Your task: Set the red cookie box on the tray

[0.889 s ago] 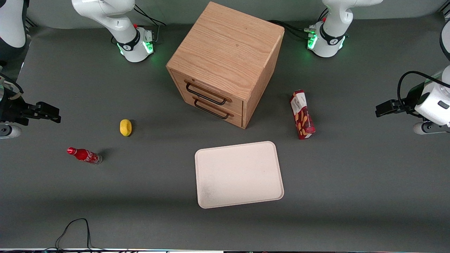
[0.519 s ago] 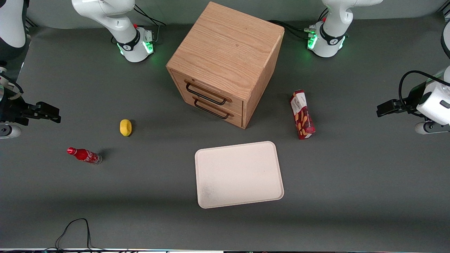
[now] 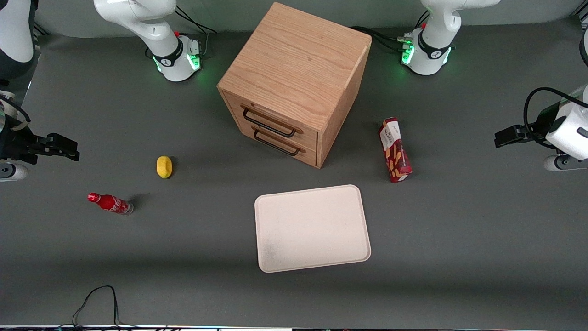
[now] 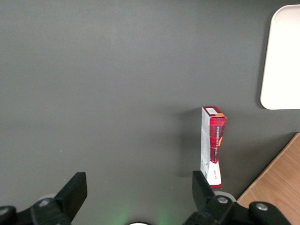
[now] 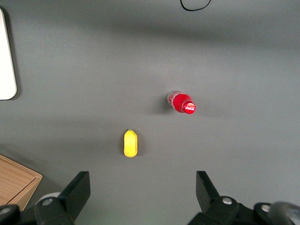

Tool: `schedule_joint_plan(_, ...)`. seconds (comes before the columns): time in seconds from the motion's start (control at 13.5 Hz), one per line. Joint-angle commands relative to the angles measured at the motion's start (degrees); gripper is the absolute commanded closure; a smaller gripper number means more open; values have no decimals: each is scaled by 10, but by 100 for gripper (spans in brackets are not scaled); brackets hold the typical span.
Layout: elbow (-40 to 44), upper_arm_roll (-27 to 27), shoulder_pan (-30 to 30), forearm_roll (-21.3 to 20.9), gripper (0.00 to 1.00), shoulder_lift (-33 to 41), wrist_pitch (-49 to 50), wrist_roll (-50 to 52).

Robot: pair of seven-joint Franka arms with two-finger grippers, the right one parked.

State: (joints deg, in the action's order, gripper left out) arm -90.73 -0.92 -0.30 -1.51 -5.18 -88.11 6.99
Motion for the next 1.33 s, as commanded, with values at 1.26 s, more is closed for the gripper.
schedule_joint_plan(1.26, 0, -17, -159, 59, 0, -9, 30, 199)
